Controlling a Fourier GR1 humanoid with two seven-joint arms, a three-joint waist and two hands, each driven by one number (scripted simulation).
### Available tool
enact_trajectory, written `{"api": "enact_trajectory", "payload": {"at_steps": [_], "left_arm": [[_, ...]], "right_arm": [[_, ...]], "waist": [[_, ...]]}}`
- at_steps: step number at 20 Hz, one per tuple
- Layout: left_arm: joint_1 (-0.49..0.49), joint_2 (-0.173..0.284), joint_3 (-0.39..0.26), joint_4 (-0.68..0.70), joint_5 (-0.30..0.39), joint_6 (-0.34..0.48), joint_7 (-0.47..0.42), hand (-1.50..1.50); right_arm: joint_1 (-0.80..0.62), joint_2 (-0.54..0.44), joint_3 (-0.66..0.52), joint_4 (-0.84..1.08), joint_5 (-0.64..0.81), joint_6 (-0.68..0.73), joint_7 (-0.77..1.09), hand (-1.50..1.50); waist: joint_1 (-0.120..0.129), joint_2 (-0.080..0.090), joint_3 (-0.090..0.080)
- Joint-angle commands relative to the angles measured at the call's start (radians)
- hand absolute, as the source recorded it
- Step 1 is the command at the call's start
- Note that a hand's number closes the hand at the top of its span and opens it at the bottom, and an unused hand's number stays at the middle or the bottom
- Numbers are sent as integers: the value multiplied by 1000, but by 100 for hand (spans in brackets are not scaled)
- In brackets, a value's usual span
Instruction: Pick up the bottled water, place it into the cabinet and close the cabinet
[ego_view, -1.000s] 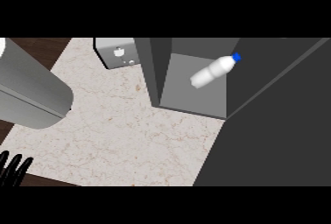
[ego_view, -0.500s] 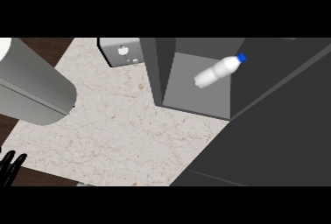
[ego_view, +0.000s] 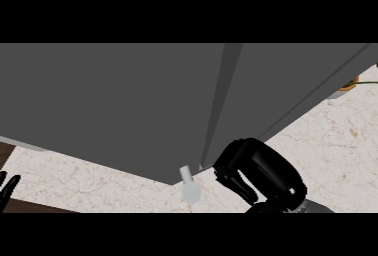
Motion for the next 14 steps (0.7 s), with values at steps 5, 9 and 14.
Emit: {"api": "enact_trajectory", "payload": {"at_steps": [5, 9, 14], "left_arm": [[31, 9, 36, 15, 29, -68, -20, -150], [20, 14, 50, 13, 43, -88, 0, -150], [55, -22, 29, -26, -8, -59, -12, -150]], "right_arm": [[-433, 76, -201, 453, 75, -155, 7, 150], [-591, 77, -244, 658, 84, -163, -31, 150], [-631, 77, -279, 752, 95, -148, -87, 150]], "waist": [[-36, -9, 6], [-46, -5, 6], [-52, -12, 7]]}}
